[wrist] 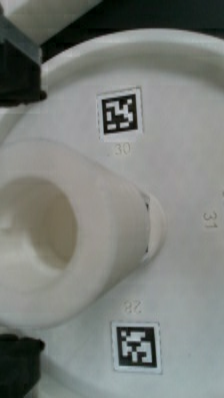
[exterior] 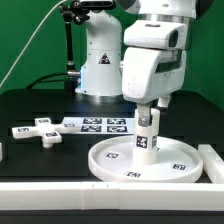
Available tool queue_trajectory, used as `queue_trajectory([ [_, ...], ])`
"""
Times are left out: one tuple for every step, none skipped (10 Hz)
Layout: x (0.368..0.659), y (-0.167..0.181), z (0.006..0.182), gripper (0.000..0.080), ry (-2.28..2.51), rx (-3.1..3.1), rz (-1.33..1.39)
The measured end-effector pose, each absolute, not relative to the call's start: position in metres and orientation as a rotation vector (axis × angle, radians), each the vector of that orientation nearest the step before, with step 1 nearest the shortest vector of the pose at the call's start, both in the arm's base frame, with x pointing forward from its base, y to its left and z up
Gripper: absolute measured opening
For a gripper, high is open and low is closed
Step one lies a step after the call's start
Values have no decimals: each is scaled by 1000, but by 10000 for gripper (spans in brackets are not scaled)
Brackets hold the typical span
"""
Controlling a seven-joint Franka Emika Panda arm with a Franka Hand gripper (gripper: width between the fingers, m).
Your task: Assemble round table
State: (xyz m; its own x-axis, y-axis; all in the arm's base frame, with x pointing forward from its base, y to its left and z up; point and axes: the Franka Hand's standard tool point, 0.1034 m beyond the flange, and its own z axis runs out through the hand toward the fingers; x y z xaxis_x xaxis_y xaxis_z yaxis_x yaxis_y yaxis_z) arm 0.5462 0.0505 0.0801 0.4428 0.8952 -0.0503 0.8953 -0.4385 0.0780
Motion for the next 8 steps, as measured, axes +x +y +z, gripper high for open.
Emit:
queue_trajectory([
  [546,50,80,649,1712,2523,-8],
  [547,48,80,649,1843,2423,-11],
  [547,44,78,649,1977,2306,-5],
  [544,43,76,649,2004,2284,-7],
  [540,42,73,649,2007,2287,-16],
  [539,42,72,649,2007,2289,-17],
  [539,42,72,649,2004,2291,-17],
  [539,43,73,535,2005,2290,-17],
])
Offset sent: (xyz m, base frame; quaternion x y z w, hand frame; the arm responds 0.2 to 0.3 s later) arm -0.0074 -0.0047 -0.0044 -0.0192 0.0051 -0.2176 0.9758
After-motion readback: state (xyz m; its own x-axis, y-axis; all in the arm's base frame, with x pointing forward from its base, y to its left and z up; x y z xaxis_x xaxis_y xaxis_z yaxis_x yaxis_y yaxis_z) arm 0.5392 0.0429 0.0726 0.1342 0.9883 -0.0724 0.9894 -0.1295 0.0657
